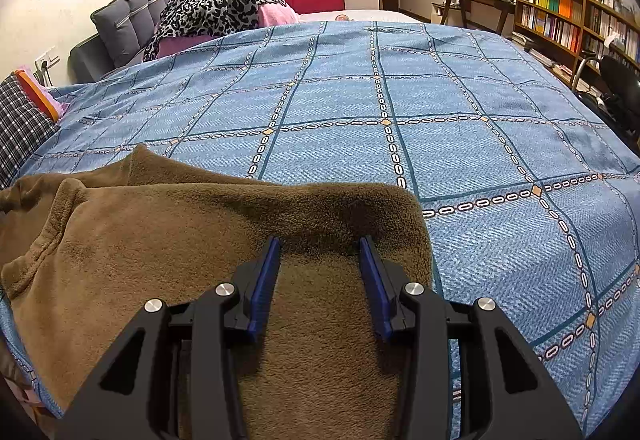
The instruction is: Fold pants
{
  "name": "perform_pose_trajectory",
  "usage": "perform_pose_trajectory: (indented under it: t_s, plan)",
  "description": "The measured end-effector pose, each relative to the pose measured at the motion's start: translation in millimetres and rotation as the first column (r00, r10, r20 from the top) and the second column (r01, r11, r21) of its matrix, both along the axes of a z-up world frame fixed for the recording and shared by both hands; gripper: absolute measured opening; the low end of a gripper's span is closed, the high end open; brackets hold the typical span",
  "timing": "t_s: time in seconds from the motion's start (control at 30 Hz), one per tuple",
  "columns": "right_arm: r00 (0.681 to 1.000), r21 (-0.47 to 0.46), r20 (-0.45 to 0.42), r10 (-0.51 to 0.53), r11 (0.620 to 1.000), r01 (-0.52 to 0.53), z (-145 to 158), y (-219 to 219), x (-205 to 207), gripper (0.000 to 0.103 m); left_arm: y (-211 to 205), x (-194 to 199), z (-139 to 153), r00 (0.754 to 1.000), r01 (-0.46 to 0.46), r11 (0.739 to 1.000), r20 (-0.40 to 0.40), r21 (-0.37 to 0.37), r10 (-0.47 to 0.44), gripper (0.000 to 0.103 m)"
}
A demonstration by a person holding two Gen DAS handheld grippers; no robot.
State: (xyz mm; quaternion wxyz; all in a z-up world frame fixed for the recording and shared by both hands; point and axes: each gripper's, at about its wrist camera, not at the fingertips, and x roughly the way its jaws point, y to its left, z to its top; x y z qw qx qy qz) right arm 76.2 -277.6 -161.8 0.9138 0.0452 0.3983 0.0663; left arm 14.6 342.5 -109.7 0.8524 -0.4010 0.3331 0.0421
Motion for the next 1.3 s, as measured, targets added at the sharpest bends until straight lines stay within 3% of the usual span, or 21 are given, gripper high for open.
perform_pose_trajectory:
  t_s: [0.2,0.4,0.7,0.9,1.0,1.1,1.27,1.3]
  plan:
    - [1.0,0.009,0.003,-0.001,1.0,0.001,1,-1,1,0.042,-35,2,44,0.993,0.069,0.996,0.089,0.063,-0.074,0.016]
    - [1.0,0.02,0.003,-0.001,1.0,0.001,0,-1,0,0.042,-88,-1,90,0.962,0.187,0.971,0.173,0.147,-0.212,0.016]
    - [1.0,0.046,0.002,0.002,0.999,-0.002,1,-4,1,0.042,-183,-8,143,0.873,0.356,0.9,0.254,0.251,-0.416,0.016]
    - [1.0,0.09,-0.004,0.007,0.996,-0.007,4,-9,-2,0.043,-257,-9,156,0.786,0.488,0.815,0.249,0.311,-0.566,0.016]
    - [1.0,0.131,-0.002,0.02,0.991,-0.02,10,-12,-6,0.049,-298,-7,152,0.737,0.559,0.758,0.218,0.335,-0.64,0.016]
    - [1.0,0.16,0.008,0.023,0.987,-0.024,17,-16,-12,0.05,-338,-8,143,0.686,0.618,0.691,0.173,0.374,-0.707,0.016]
    - [1.0,0.205,0.027,0.012,0.979,-0.018,25,-29,-25,0.05,-400,-13,111,0.593,0.713,0.557,0.057,0.425,-0.803,0.016]
    - [0.999,0.207,0.032,0.011,0.978,-0.017,26,-30,-27,0.05,-406,-16,104,0.583,0.723,0.542,0.042,0.428,-0.812,0.016]
